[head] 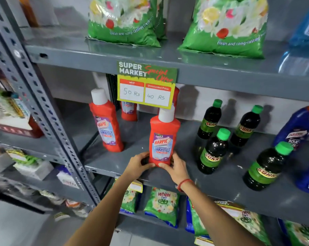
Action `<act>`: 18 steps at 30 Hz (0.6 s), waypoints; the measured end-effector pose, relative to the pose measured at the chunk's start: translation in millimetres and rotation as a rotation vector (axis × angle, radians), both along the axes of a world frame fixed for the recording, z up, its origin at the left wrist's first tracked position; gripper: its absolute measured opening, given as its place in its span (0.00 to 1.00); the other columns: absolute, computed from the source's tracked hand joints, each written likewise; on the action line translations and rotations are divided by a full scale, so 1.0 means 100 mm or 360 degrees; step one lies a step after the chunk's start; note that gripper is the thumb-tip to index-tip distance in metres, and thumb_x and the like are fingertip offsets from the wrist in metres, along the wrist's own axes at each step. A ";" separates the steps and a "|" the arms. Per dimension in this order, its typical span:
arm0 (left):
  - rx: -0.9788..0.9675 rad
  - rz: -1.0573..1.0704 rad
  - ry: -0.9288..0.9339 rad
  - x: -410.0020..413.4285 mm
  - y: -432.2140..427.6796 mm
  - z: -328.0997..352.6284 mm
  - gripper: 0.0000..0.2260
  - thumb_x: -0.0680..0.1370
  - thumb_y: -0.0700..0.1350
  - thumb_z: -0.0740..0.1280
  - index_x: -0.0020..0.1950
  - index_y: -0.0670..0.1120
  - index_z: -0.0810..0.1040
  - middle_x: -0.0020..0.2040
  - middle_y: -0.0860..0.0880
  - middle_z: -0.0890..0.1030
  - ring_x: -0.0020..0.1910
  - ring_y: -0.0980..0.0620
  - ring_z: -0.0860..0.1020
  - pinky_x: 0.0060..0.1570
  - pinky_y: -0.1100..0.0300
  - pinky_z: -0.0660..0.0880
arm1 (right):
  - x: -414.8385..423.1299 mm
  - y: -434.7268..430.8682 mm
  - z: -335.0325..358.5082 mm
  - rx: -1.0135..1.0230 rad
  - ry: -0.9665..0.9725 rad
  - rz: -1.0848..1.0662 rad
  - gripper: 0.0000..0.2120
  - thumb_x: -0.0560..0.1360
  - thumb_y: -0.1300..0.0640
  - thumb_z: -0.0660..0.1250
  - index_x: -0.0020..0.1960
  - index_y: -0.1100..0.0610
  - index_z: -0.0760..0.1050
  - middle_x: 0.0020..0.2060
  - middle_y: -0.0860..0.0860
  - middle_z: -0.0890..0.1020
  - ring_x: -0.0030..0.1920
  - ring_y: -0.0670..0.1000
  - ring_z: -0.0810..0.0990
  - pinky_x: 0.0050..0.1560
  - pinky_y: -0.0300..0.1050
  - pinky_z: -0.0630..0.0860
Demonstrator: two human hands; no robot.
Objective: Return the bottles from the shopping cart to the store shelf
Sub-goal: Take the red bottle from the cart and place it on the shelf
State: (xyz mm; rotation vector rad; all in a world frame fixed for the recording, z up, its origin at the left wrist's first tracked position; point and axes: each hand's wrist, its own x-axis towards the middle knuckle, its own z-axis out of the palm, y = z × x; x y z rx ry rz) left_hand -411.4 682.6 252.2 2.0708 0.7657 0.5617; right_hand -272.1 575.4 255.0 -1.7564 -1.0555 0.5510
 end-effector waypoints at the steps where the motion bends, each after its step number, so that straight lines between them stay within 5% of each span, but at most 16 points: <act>1: 0.0021 -0.0017 0.0016 0.01 0.06 0.00 0.21 0.71 0.43 0.72 0.63 0.42 0.74 0.61 0.44 0.79 0.57 0.53 0.76 0.50 0.80 0.65 | 0.00 0.05 0.01 -0.0018 0.0003 0.0008 0.26 0.67 0.59 0.75 0.62 0.58 0.70 0.56 0.58 0.81 0.56 0.55 0.80 0.60 0.57 0.76; 6: 0.0014 -0.0080 0.0090 0.02 0.33 0.04 0.23 0.71 0.45 0.72 0.64 0.43 0.73 0.63 0.47 0.78 0.61 0.56 0.73 0.59 0.66 0.66 | 0.02 0.24 0.01 -0.0082 -0.0019 -0.0012 0.27 0.68 0.60 0.74 0.64 0.58 0.68 0.58 0.57 0.80 0.57 0.52 0.78 0.59 0.43 0.74; 11: 0.0031 -0.0121 0.0080 0.00 0.43 0.03 0.21 0.71 0.45 0.72 0.63 0.43 0.75 0.63 0.46 0.78 0.63 0.52 0.75 0.61 0.66 0.66 | 0.02 0.30 -0.01 -0.0119 -0.0098 -0.0025 0.27 0.69 0.59 0.73 0.65 0.59 0.68 0.60 0.60 0.78 0.61 0.58 0.75 0.63 0.52 0.72; 18: 0.0059 -0.0079 0.0077 -0.01 0.43 -0.01 0.21 0.70 0.46 0.72 0.62 0.44 0.76 0.63 0.48 0.78 0.60 0.56 0.74 0.60 0.65 0.67 | 0.05 0.31 -0.03 -0.0178 -0.0085 0.0018 0.27 0.69 0.57 0.73 0.65 0.57 0.67 0.61 0.60 0.76 0.62 0.57 0.74 0.65 0.51 0.71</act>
